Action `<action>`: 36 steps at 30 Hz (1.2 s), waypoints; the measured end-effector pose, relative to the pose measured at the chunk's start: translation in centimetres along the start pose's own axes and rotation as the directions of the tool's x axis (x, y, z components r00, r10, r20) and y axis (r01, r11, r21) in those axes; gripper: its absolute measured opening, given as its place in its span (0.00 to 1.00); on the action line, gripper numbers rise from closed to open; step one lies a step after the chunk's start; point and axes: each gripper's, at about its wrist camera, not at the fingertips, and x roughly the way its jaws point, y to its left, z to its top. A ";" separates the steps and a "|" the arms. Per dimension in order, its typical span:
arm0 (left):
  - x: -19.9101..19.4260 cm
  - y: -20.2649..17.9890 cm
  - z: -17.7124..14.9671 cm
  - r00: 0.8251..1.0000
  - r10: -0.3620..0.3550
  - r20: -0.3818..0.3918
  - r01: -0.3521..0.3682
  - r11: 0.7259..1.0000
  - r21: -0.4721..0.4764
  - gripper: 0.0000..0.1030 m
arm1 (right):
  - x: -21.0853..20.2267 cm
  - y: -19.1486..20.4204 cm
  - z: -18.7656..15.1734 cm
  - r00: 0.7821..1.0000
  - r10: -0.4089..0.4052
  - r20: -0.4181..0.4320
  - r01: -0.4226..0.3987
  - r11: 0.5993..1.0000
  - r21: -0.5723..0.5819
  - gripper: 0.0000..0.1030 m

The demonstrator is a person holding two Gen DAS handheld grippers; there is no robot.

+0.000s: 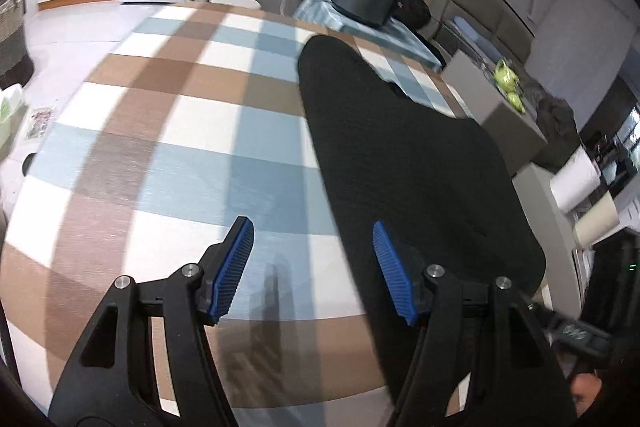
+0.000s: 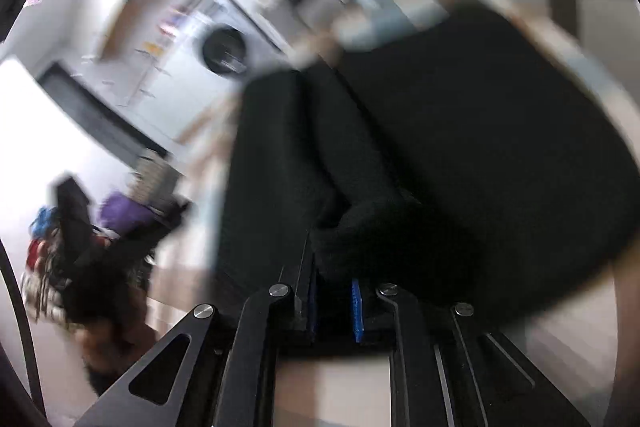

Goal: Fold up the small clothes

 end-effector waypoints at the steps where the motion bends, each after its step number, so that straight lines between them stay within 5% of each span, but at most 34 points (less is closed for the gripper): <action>1: 0.2 -0.7 -0.1 1.000 -0.003 -0.006 0.003 1.000 0.014 0.58 | 0.2 -0.9 -0.2 1.000 0.008 -0.026 -0.008 1.000 0.023 0.14; 4: 0.5 -2.0 -0.8 1.000 0.000 -0.026 0.001 0.999 0.045 0.58 | -0.5 -1.6 0.0 0.999 0.049 -0.018 -0.048 0.998 0.043 0.43; 7: 0.8 -2.6 -1.5 0.999 0.000 -0.045 0.001 0.999 0.042 0.58 | -0.1 -2.1 0.6 0.995 0.098 -0.005 -0.098 0.994 0.050 0.46; 9: 0.7 -2.6 -1.7 0.999 0.007 -0.051 -0.006 0.999 0.034 0.58 | 0.4 -2.1 0.9 0.994 0.110 -0.004 -0.109 0.992 0.065 0.45; 10: 0.6 -2.5 -1.8 0.999 0.006 -0.050 -0.005 1.000 0.030 0.58 | 0.5 -2.0 1.0 0.994 0.107 0.021 -0.108 0.992 0.063 0.37; 11: 0.6 -2.4 -1.8 0.999 0.004 -0.049 -0.003 1.000 0.026 0.58 | 0.7 -1.7 1.1 0.995 0.097 0.024 -0.098 0.994 0.047 0.16; 13: 0.4 -2.3 -1.7 0.999 0.010 -0.046 -0.009 1.000 0.019 0.58 | 0.3 -1.1 1.9 0.992 0.116 0.041 -0.117 0.993 0.024 0.12; 16: 0.0 -2.2 -1.3 0.999 0.008 -0.036 -0.007 1.000 0.018 0.58 | -4.3 1.5 1.9 0.954 0.238 0.183 -0.223 0.970 -0.096 0.11; 20: 0.6 -2.4 -1.1 0.999 -0.001 -0.052 0.003 1.000 0.028 0.58 | -5.6 1.1 1.1 0.973 0.119 0.198 -0.108 0.992 -0.067 0.11; 22: 1.2 -2.7 -1.0 0.997 -0.013 -0.070 0.015 1.000 0.026 0.58 | -3.4 -0.2 0.5 0.994 0.004 0.113 0.000 0.999 -0.037 0.11; 25: 2.5 -3.1 -0.8 0.995 -0.019 -0.098 0.021 0.999 0.025 0.58 | -1.4 -1.5 -0.1 0.998 -0.059 0.022 0.059 0.998 0.003 0.16; 28: 3.6 -3.4 -0.4 0.993 -0.035 -0.112 0.035 0.999 0.005 0.58 | -1.9 -1.6 0.4 0.999 -0.039 0.029 0.039 0.999 0.010 0.38; 34: 6.3 -3.5 0.4 0.987 -0.083 -0.135 0.073 0.994 -0.077 0.57 | -5.1 -2.9 0.7 0.987 -0.074 0.145 0.071 0.997 0.024 0.42; 36: 7.0 -3.6 0.8 0.984 -0.114 -0.139 0.098 0.989 -0.115 0.42 | -6.1 -3.7 0.9 0.981 -0.091 0.170 0.083 0.995 0.054 0.43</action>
